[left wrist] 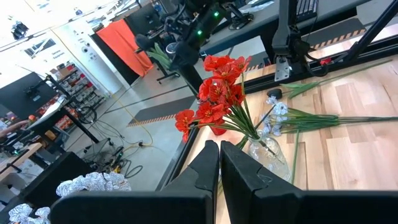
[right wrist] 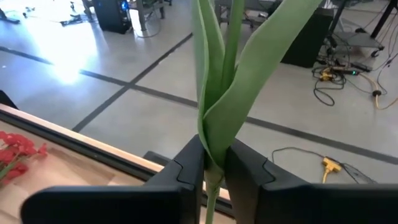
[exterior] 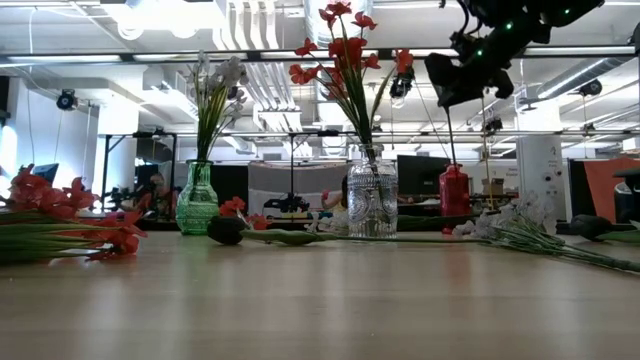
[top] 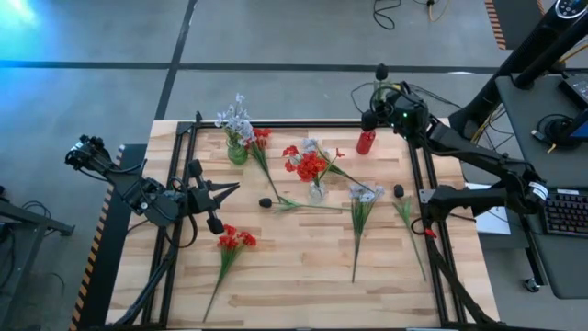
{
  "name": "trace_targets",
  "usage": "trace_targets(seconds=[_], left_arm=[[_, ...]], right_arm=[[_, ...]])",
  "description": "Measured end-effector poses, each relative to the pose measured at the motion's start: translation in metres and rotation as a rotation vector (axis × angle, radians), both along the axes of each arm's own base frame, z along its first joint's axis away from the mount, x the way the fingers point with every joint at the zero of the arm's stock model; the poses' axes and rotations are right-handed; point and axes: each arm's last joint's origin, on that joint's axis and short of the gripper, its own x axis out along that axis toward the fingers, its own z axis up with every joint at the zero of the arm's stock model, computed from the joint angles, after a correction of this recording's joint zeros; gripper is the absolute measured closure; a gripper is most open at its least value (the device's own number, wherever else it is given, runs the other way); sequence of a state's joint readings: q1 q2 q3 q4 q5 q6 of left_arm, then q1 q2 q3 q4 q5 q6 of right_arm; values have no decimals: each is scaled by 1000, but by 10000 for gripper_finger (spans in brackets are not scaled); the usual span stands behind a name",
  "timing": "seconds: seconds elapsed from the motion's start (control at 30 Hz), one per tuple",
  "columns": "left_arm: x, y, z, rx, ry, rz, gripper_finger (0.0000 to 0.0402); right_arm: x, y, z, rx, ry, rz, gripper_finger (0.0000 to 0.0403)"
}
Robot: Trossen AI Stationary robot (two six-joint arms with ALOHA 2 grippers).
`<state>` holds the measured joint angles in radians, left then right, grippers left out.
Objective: Sort flowers into vase by color
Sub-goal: Put the left black flower into the red vase, then put the bottom red flower into the transparent vase
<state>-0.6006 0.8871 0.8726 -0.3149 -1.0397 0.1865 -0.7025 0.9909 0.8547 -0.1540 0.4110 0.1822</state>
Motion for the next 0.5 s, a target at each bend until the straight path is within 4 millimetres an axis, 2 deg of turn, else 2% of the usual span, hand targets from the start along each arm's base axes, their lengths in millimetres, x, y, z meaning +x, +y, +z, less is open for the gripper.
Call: trace_targets(seconds=[0.33,0.5], left_arm=[[0,0,0,0,0,0,402],[0,0,0,0,0,0,402]], right_arm=[[-1,1,-2,26,-7,-10,237],[-1,1,-2,29,-6,-11,198]])
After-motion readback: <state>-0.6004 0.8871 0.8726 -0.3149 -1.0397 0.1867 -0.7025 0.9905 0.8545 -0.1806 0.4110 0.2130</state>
